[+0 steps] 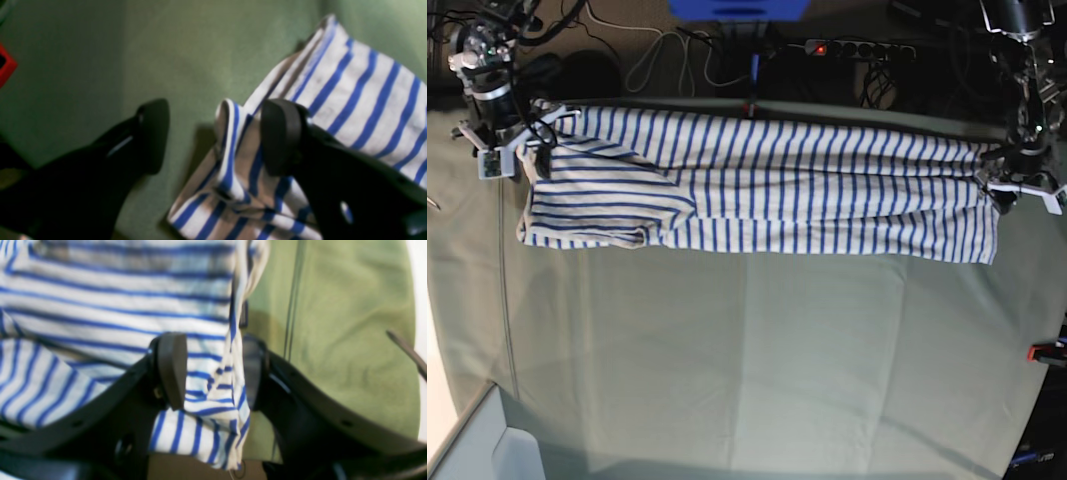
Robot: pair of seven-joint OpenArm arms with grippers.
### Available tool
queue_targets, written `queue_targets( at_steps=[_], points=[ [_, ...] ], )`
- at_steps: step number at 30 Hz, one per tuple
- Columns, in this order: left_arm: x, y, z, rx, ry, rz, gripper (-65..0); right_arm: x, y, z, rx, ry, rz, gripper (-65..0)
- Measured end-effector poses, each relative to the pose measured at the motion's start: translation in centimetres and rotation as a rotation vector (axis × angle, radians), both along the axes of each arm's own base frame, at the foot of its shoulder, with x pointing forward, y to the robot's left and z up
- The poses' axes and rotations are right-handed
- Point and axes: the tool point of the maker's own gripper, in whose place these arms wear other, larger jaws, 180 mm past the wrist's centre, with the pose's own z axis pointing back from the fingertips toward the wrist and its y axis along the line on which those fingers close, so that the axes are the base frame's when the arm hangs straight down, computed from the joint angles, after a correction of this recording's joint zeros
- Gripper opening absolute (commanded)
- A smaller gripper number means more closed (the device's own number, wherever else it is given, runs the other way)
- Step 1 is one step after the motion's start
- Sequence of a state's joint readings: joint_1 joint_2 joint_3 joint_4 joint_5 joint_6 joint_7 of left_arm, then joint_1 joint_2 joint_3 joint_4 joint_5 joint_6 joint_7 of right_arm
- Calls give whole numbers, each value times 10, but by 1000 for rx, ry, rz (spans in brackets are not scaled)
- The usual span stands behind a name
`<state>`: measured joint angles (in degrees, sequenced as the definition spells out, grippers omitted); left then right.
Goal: Layout the t-shirt on the table in an organized manner, then fold the t-shirt properly
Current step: 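Grasp the strip end with the left gripper and fold it toward the right gripper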
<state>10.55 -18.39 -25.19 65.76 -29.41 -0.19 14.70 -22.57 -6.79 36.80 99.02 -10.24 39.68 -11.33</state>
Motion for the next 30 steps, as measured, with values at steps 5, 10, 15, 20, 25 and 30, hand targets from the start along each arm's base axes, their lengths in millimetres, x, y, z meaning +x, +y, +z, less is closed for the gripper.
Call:
queue_targets(
  at_steps=[5, 10, 15, 20, 25, 30],
  points=[
    [18, -8, 1, -24, -34, 9, -186, 17, 33, -8, 71, -11, 50, -373],
    [19, -7, -11, -41, -27, 36, -184, 29, 49, -29, 141, 9, 59, -373],
    [23, -15, -13, -43, -29, 30, -189, 22, 51, -40, 152, 47, 58, -373],
    [26, -28, -16, -40, -29, -3, -327, 25, 51, -37, 154, 34, 60, -373],
    [24, -29, -18, -45, -28, -2, -508, 25, 51, -37, 154, 34, 59, -373],
    [23, -40, -11, -61, -27, -34, -650, 25, 51, -37, 153, 35, 59, -373]
  ],
)
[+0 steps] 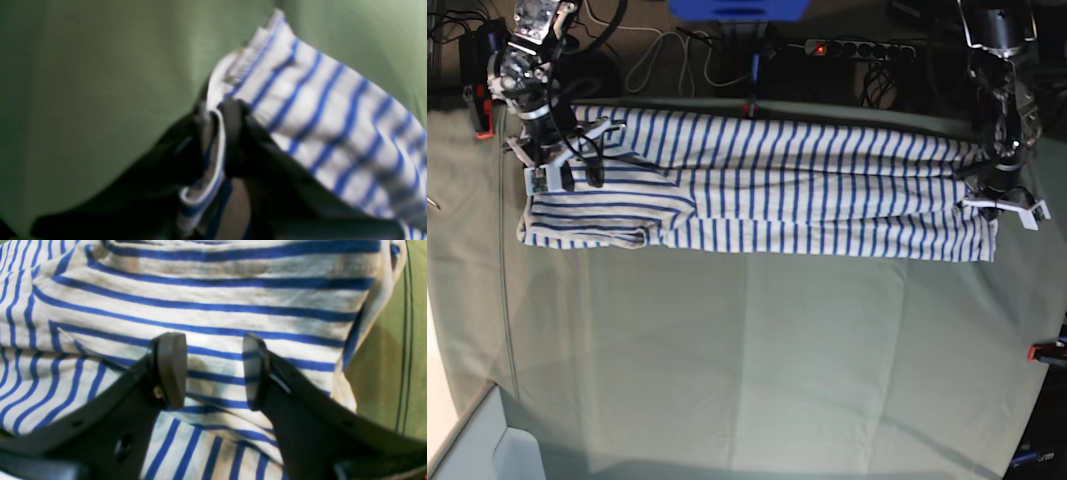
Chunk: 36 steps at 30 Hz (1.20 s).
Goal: Layout the t-shirt on the table in an organized manner, then fold the t-shirt properly
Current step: 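Grasp the strip end with the left gripper and fold it toward the right gripper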
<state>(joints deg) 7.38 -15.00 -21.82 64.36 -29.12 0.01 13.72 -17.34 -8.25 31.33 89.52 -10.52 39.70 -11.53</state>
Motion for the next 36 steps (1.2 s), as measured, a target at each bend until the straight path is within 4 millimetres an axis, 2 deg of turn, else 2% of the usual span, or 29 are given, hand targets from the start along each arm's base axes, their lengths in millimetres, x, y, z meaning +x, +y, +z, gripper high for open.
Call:
queue_targets(
  at_steps=[3, 6, 11, 14, 17, 21, 23, 26, 31, 36],
  points=[
    [-4, -10, 8, -3, -12, -25, -650, 0, 0, 0, 1, -1, 0, -373],
    [4, -20, 25, 5, -63, -43, -650, 0, 0, 0, 1, -1, 0, -373],
    [8, -51, 50, 5, -137, -102, -650, 0, 0, 0, 1, -1, 0, -373],
    [9, -92, 61, -17, -161, -194, -650, 0, 0, 0, 1, 0, 0, -374],
    [16, -157, 74, -76, -207, -350, -650, 0, 0, 0, 1, -1, 0, -374],
    [9, -234, 68, -157, -186, -527, -650, -2, 0, -1, 1, 3, 0, -374],
    [12, -263, 71, -174, -189, -588, -650, -3, 0, -1, 1, 5, 0, -374],
    [14, -293, 76, -160, -191, -625, -650, -4, 0, -2, 1, 12, 0, -375],
    [-4, -336, 71, -107, -160, -759, -650, -4, 0, -2, 0, 10, -2, -375],
    [-11, -364, 77, -112, -183, -808, -650, -4, 0, -2, 2, 8, -3, -375]
  ],
)
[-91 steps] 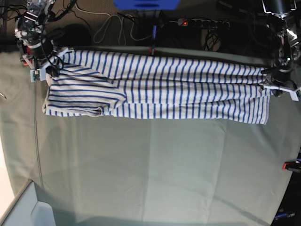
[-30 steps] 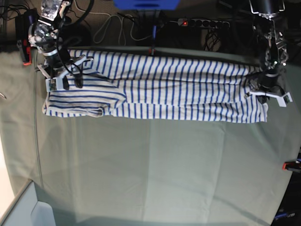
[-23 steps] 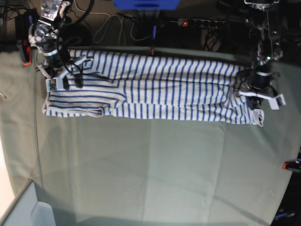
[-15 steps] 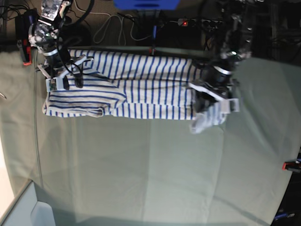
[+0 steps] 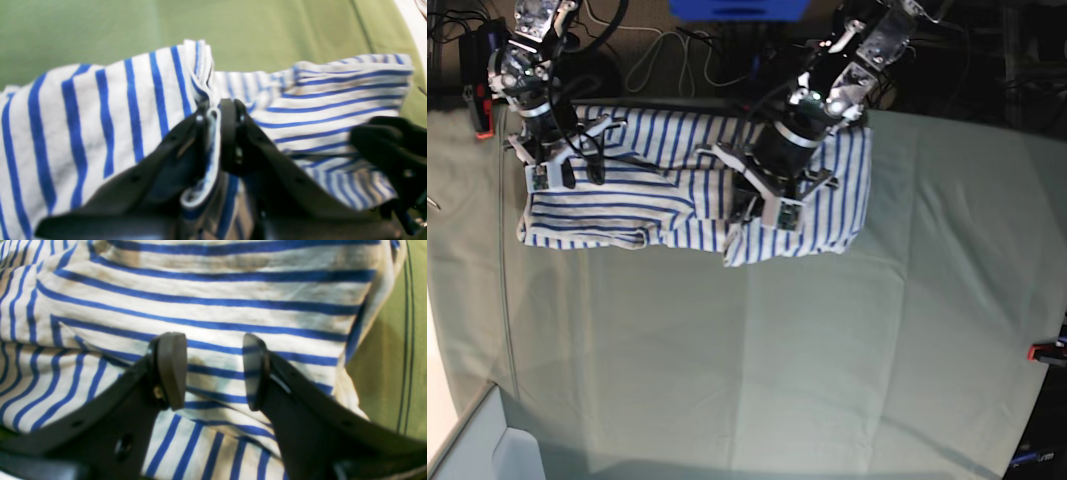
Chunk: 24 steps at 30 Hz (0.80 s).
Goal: Layout the t-shirt on the table in an organized manner, then fold the t-shirt properly
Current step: 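Grasp the strip end with the left gripper and fold it toward the right gripper, then withdraw the left gripper and grasp the other strip end with the right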
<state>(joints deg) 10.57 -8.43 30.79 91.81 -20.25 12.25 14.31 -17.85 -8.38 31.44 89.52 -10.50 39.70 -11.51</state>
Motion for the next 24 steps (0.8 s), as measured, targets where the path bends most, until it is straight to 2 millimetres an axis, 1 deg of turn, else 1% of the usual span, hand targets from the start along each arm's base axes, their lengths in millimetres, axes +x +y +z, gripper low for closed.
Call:
queue_targets(
  at_steps=[1, 5, 9, 12, 14, 18, 20, 21, 22, 24],
  points=[
    [0, -3, -1, 5, -7, -3, -650, 0, 0, 0, 0, 0, 0, -375],
    [-3, -13, -15, 31, 22, -2, -650, 0, 0, 0, 1, -2, 0, -375],
    [1, -22, -17, 40, 19, -4, -650, 0, 0, 0, 0, 2, 0, -375],
    [0, -22, -21, 43, 28, -5, -650, 0, -1, 0, -2, 0, 1, -375],
    [2, -27, -19, 38, 30, -10, -650, 0, -1, 0, -2, 0, 1, -375],
    [7, -47, -5, 23, -18, -61, -649, 0, -1, 0, -2, -1, 1, -375],
    [7, -49, -7, 20, -12, -70, -648, 0, -1, 0, -2, -1, 1, -375],
    [5, -49, -11, 26, -2, -72, -642, 0, -1, 0, -2, -1, 1, -375],
    [3, -48, -15, 33, 12, -75, -621, 0, 0, 0, -2, 1, 1, -375],
    [0, -46, -20, 39, 23, -71, -547, 0, -1, 0, -2, -2, 1, -375]
  ],
)
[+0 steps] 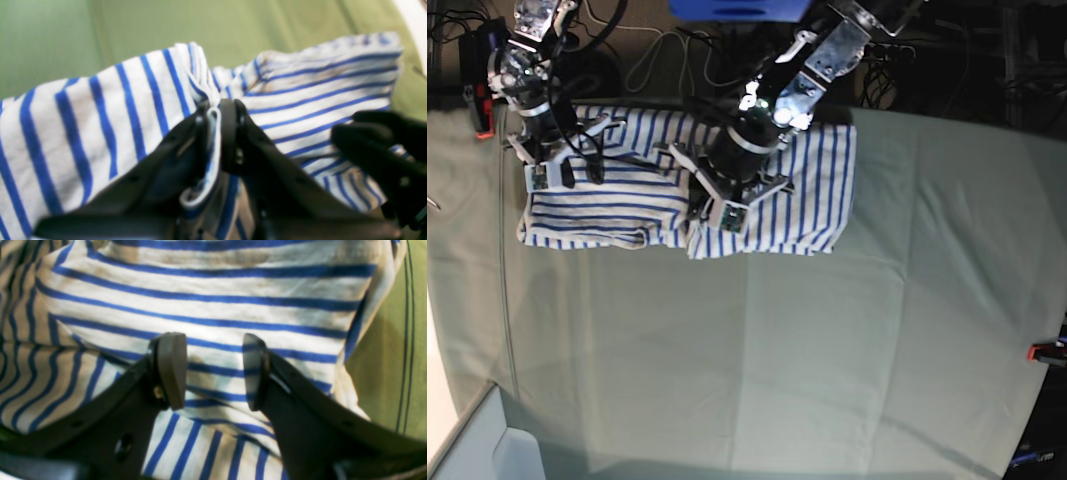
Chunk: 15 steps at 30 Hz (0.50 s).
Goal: Layout the t-shirt on the table in an organized manner, then fold the t-shirt properly
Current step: 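Withdraw the left gripper and grasp the other strip end with the right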
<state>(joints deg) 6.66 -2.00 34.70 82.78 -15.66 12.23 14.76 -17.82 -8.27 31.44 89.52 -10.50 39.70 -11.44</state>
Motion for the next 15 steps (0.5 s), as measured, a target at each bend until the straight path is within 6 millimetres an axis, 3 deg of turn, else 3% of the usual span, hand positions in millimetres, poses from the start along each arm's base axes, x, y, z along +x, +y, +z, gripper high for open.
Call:
queue_targets(
  at_steps=[5, 8, 12, 15],
  points=[
    [-2, 0, -2, 1, 5, 0, -347, 0, 0, 0, -1, 2, 0, -375],
    [-15, 0, -2, 13, -3, -35, -271, 0, -1, 0, -4, 1, 1, -375],
    [-33, -8, 21, -2, -62, -145, -256, 0, -2, 0, -6, 2, 2, -375],
    [-23, 7, 50, -14, -142, -130, -256, 0, -2, 0, -6, 1, 2, -375]
  ],
)
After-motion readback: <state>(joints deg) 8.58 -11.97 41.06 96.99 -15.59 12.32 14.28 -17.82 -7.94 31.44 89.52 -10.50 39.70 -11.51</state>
